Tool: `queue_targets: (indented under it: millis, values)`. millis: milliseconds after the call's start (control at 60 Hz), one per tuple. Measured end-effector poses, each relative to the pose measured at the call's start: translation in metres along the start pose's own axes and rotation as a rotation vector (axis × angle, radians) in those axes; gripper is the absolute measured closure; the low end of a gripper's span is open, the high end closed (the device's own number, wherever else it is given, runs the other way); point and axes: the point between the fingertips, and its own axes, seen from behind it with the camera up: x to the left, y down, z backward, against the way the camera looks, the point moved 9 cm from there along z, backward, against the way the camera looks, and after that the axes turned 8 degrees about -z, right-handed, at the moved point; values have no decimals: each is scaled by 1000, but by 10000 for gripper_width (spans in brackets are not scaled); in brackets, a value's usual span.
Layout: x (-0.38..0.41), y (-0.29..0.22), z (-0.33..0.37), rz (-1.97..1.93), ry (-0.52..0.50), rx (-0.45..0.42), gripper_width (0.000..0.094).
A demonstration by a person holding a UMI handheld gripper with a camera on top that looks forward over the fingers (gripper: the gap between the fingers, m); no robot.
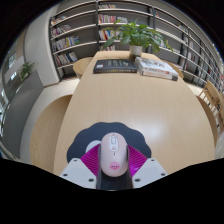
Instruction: Arrange mouse
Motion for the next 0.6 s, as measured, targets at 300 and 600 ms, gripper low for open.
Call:
queue_targets:
  millis: [300, 600]
  values:
    - [-2, 8, -2, -22, 2, 42, 362]
    - [-29, -60, 84, -56, 0, -123, 64]
